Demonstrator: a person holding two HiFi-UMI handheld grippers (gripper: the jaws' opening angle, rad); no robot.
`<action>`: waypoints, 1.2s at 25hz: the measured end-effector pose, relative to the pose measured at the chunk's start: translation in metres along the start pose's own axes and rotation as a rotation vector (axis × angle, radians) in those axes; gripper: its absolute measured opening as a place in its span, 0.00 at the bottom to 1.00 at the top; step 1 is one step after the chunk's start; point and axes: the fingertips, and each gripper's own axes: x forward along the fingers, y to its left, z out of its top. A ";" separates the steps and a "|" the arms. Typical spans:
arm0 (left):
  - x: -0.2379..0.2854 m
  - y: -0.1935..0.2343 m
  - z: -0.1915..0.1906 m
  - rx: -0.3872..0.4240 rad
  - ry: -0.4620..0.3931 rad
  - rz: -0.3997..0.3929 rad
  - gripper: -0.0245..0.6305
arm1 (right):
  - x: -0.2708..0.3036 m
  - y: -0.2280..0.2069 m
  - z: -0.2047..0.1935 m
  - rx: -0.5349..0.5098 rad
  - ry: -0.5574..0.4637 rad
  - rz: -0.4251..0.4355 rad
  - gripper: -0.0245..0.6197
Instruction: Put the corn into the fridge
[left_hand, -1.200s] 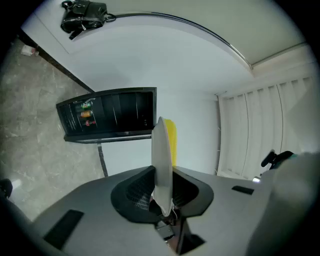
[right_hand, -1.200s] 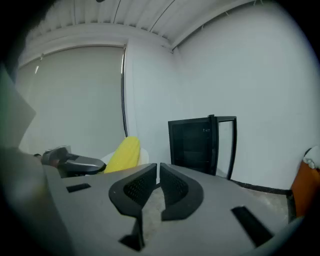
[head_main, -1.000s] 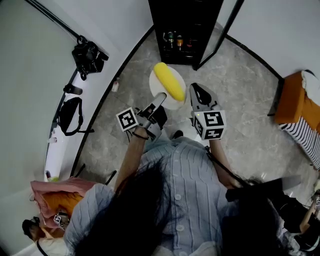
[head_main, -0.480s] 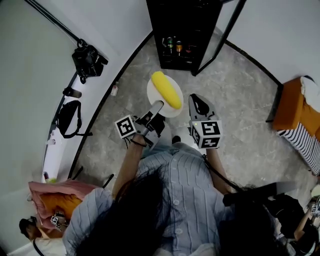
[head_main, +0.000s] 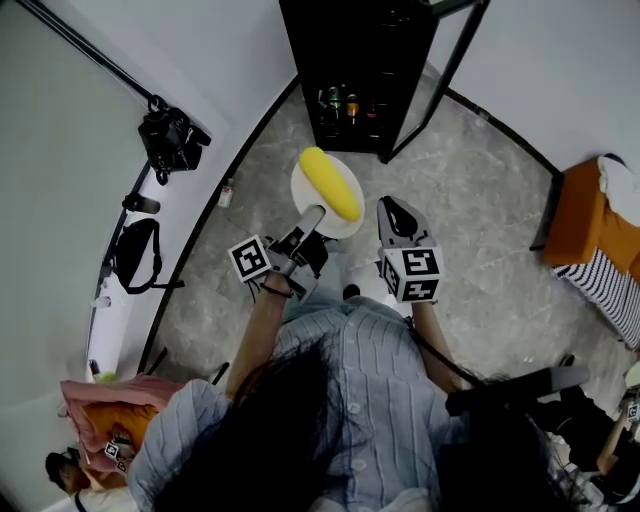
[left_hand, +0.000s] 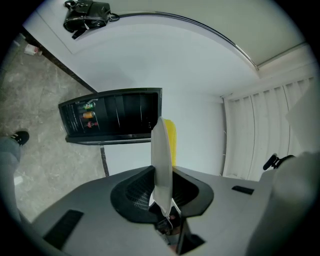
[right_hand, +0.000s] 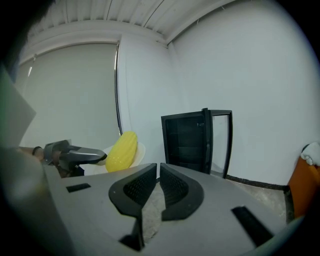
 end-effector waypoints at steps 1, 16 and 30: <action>0.006 0.001 0.005 0.000 0.002 0.000 0.14 | 0.004 -0.005 0.003 0.003 0.002 -0.007 0.08; 0.098 0.010 0.097 -0.024 0.076 0.007 0.15 | 0.106 -0.050 0.044 0.048 0.037 -0.063 0.08; 0.150 0.031 0.187 -0.042 0.152 0.009 0.15 | 0.215 -0.059 0.079 0.053 0.060 -0.089 0.08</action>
